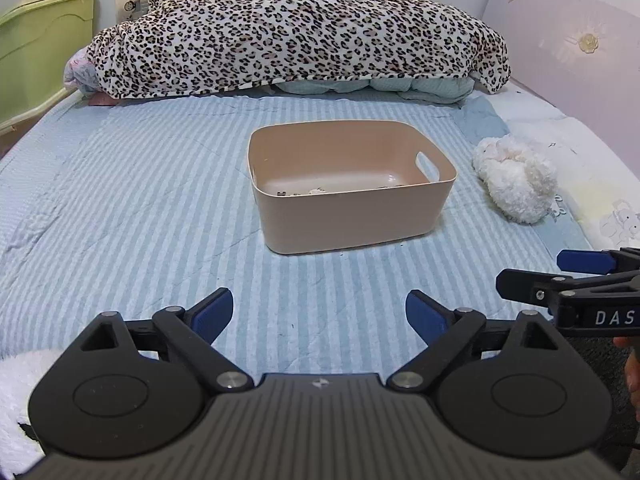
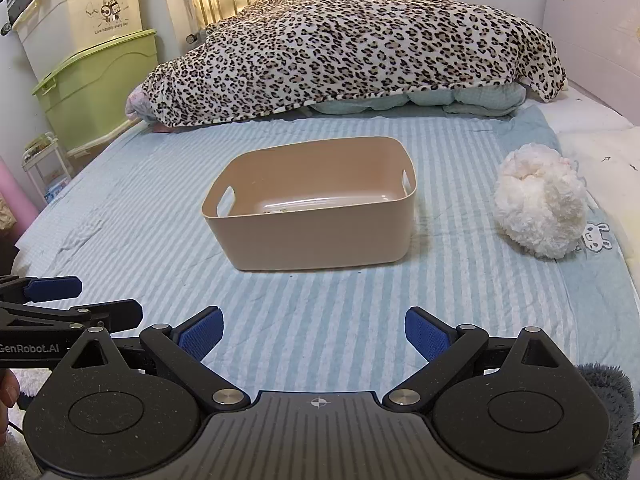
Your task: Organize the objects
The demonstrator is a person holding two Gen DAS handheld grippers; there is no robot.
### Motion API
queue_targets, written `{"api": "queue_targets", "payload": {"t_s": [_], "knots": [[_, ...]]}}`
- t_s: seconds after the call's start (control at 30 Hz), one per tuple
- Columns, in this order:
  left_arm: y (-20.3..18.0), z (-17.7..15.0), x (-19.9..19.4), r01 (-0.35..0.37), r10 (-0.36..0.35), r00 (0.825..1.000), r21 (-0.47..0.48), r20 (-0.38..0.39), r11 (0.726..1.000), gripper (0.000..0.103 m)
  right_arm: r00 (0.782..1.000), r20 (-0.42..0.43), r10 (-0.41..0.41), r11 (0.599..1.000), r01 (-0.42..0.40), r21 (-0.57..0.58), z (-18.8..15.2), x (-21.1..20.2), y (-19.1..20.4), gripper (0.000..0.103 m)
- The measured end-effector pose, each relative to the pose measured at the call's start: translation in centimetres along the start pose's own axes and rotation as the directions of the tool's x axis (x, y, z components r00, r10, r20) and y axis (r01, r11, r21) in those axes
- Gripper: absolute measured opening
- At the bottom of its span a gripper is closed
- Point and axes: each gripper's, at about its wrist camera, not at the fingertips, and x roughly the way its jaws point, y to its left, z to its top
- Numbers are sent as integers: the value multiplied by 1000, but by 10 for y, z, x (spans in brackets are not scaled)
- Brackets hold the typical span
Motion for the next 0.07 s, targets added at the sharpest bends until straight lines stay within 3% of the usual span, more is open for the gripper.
{"api": "queue_targets", "payload": {"t_s": [0.07], "knots": [[-1, 1, 1, -1, 1, 1000, 3, -2, 1000, 93, 1000, 0, -1, 1000, 1, 2, 0, 1, 0, 99]]}}
